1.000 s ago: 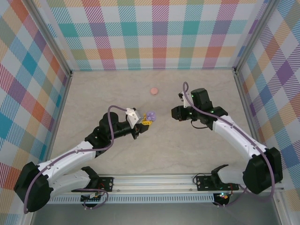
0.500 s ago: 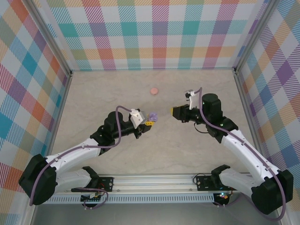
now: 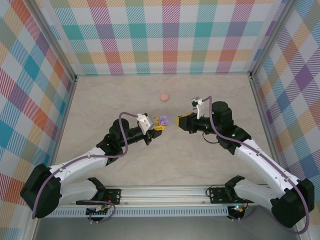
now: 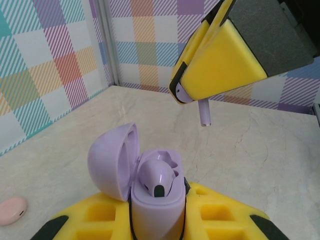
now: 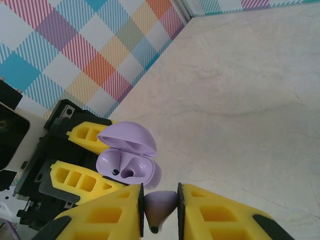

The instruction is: Insert the wireless bluetooth earbuds into the charging case

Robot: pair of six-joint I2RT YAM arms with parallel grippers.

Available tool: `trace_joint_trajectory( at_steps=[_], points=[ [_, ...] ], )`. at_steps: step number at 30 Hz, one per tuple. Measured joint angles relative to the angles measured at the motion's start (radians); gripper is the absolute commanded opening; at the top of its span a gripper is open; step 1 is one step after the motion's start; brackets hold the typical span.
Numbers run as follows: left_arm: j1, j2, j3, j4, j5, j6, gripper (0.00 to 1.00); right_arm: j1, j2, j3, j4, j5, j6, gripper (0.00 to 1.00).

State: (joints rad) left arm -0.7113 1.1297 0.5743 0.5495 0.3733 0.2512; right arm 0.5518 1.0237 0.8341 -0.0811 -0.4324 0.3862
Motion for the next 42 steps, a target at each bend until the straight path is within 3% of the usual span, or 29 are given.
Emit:
trace_joint_trajectory(
  at_steps=[42],
  points=[
    [0.000, 0.037, 0.000, 0.034, 0.077, -0.091, 0.21, 0.098, 0.049, 0.043, 0.065, 0.042, 0.005, 0.25]
  ],
)
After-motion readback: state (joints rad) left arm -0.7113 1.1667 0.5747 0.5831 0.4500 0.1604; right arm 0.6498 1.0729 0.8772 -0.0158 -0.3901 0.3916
